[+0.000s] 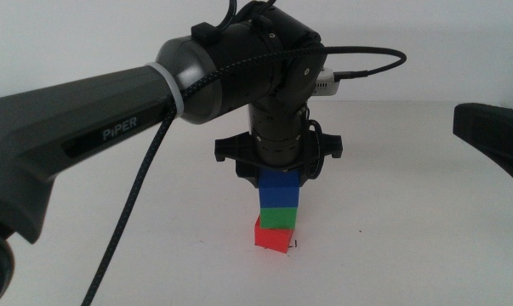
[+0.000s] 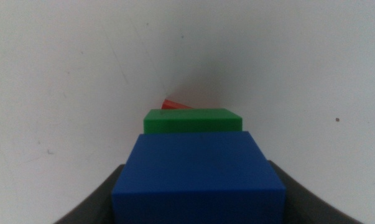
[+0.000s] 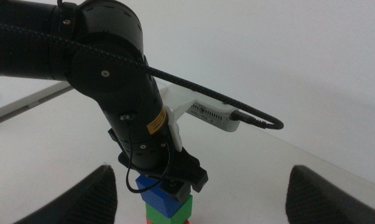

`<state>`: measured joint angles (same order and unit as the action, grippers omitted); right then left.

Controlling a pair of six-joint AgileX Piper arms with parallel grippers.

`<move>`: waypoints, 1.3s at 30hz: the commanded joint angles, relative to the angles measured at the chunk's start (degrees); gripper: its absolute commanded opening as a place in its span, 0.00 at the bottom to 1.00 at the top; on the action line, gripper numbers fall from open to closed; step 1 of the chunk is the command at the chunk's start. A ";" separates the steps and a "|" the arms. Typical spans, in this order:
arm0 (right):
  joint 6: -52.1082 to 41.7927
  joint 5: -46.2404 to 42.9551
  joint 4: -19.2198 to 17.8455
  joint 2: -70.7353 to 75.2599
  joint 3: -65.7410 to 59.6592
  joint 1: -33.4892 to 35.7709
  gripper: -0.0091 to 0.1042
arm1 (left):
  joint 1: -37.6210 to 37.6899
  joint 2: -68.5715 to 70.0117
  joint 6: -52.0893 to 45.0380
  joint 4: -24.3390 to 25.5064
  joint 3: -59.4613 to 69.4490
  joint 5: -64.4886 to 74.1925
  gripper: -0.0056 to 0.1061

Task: Stack red cubes first, then green, then blue cubes in a specific spot.

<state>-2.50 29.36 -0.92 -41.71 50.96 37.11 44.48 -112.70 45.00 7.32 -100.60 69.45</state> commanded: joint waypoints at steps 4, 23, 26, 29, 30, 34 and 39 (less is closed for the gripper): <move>-0.14 -0.68 -0.15 0.25 -0.30 -0.49 0.82 | 0.13 -0.83 0.47 0.74 -0.08 -0.16 0.03; -0.14 -0.68 -0.15 0.25 -0.30 -0.49 0.82 | 0.13 0.06 -4.78 3.33 -0.08 -1.08 0.89; -0.14 -0.68 -0.15 0.25 -0.30 -0.49 0.82 | 0.13 3.06 -6.26 3.46 -0.08 -0.81 0.89; -0.14 -0.68 -0.15 0.25 -0.30 -0.49 0.82 | 0.13 8.38 -8.84 3.58 -0.08 0.51 0.89; -0.14 -0.68 -0.15 0.25 -0.30 -0.49 0.82 | 0.13 10.58 -9.53 3.72 -0.08 0.51 0.89; -0.14 -0.68 -0.15 0.25 -0.30 -0.49 0.82 | 0.05 19.41 -19.62 6.12 0.47 0.51 0.89; -0.14 -0.68 -0.15 0.25 -0.30 -0.49 0.82 | -3.62 31.50 -30.36 9.71 3.60 0.51 0.89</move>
<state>-2.50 29.36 -0.92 -41.71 50.96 37.11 42.16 -85.12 18.21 15.73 -98.01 69.47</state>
